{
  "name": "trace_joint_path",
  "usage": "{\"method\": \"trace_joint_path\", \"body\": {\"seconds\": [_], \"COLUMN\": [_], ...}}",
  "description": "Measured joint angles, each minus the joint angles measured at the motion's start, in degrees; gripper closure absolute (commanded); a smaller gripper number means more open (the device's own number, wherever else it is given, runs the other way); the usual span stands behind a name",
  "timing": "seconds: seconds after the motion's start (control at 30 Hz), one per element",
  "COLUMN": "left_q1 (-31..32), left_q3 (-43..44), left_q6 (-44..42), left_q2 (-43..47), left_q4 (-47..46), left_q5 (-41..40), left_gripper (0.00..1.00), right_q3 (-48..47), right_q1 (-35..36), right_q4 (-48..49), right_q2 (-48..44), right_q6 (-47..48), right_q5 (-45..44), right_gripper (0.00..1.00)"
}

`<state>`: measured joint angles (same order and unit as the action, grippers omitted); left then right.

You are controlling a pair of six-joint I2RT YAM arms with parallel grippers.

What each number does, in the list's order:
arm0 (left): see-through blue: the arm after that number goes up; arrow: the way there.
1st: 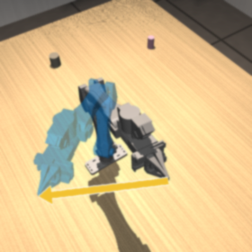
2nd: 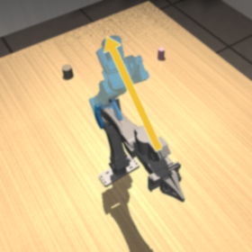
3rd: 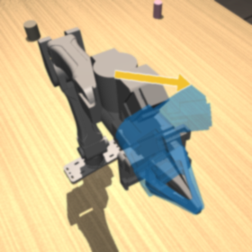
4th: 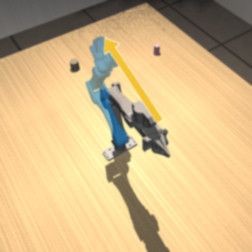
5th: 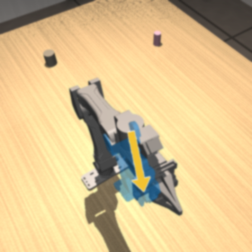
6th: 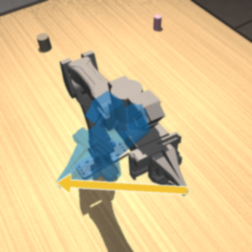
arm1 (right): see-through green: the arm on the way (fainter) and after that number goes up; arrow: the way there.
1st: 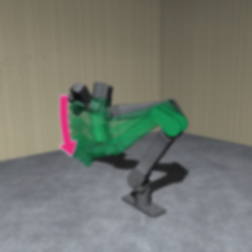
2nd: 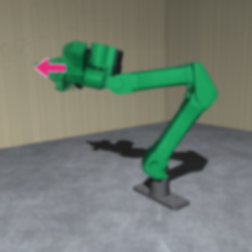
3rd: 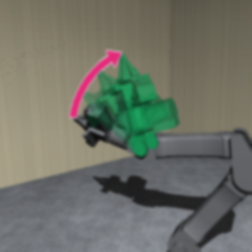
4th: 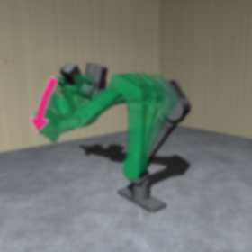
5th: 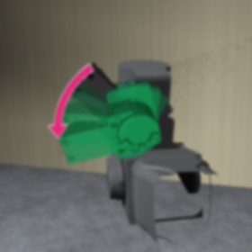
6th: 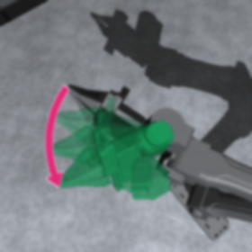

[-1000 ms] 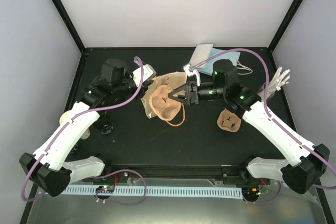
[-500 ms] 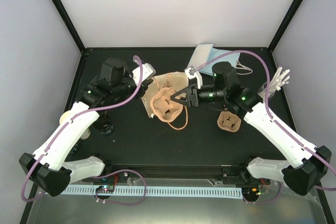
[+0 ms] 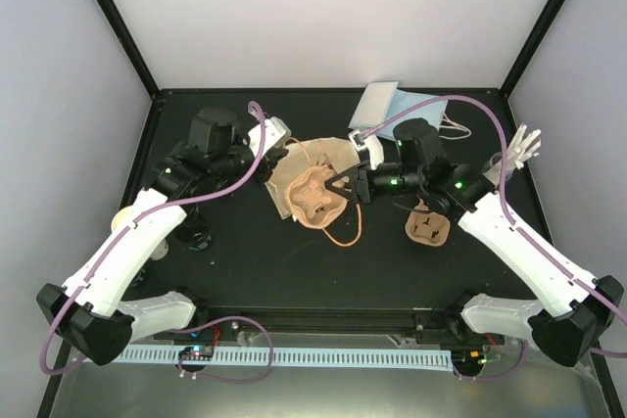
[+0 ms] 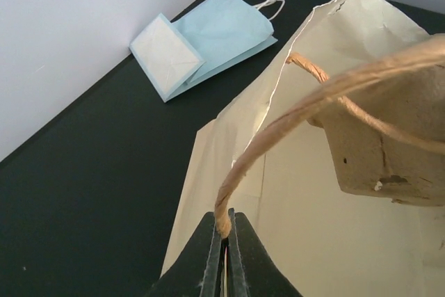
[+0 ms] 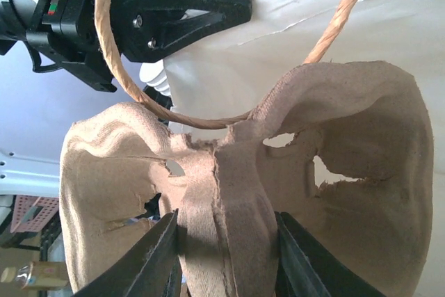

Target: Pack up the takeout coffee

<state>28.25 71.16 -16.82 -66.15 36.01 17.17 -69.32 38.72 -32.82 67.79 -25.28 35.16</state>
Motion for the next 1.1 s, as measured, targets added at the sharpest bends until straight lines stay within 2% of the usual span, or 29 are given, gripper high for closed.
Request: {"method": "trace_joint_path", "body": {"seconds": [1.1], "left_q1": [2.60], "left_q3": [0.00], "left_q6": [9.44], "left_q2": [-0.72], "left_q4": [0.81], "left_q5": [5.70], "left_gripper": [0.99], "right_q3": [-9.14], "right_q1": [7.67], "right_q4": [-12.63], "right_q2": [3.28], "right_q6": [5.92], "right_q5": [-25.20], "right_gripper": [0.65]}}
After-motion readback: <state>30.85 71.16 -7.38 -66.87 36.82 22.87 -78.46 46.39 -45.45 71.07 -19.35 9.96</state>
